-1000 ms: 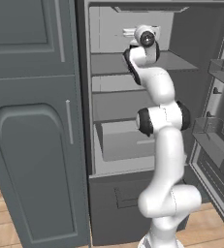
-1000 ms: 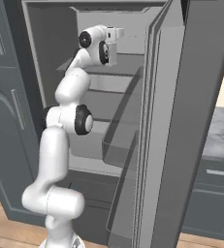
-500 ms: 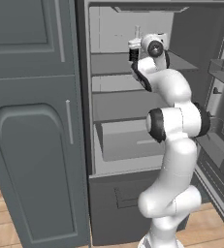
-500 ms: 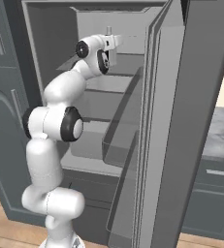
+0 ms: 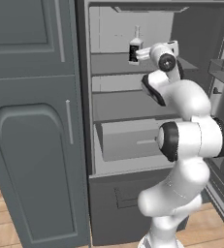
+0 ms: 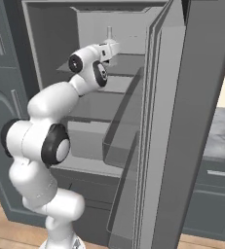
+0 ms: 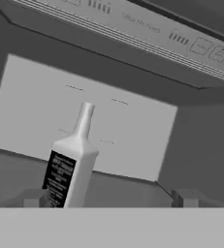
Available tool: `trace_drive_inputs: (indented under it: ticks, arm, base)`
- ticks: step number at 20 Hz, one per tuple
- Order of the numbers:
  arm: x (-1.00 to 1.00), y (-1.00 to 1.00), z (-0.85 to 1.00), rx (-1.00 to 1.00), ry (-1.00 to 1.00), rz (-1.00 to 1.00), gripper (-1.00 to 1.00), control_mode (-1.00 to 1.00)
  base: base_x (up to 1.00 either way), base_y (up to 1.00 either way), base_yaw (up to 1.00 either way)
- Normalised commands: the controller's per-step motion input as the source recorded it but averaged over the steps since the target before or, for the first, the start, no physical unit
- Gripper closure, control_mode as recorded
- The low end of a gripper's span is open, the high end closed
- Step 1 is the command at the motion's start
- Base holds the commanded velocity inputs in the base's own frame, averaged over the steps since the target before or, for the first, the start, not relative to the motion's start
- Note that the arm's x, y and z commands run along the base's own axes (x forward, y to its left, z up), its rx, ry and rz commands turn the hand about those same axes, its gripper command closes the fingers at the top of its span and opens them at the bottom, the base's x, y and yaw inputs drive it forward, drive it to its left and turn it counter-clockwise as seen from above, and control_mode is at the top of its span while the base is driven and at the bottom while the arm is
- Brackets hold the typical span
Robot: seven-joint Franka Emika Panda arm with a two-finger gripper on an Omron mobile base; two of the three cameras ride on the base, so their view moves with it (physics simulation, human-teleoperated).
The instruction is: Place the liquor on the top shelf of the fridge to keep it out of children's reach, and place the avocado and kiwi on lower shelves for easy access.
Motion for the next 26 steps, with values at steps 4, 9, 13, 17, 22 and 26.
trace_drive_inputs:
  ticks: [4, 9, 13, 17, 22, 26]
  arm:
    - [-1.0, 0.04, 0.0, -0.01, 0.16, -0.03, -1.0, -1.0]
    - [-1.0, 0.0, 0.0, 0.02, 0.36, -0.02, -1.0, -1.0]
    - [-0.99, 0.0, 0.0, 0.1, 0.47, 0.0, -1.0, -1.0]
    - [-0.99, -0.01, 0.0, 0.14, 0.43, 0.0, -1.0, -1.0]
    - [-0.97, -0.01, -0.28, 0.14, 0.29, 0.0, -1.0, -1.0]
    - [-0.73, 0.11, -0.53, 0.11, 0.17, 0.02, -1.0, -1.0]
  base:
    - [0.0, 0.0, 0.0]
    - [0.0, 0.0, 0.0]
    - [0.0, 0.0, 0.0]
    - [0.0, 0.0, 0.0]
    - [0.0, 0.0, 0.0]
    - [0.0, 0.0, 0.0]
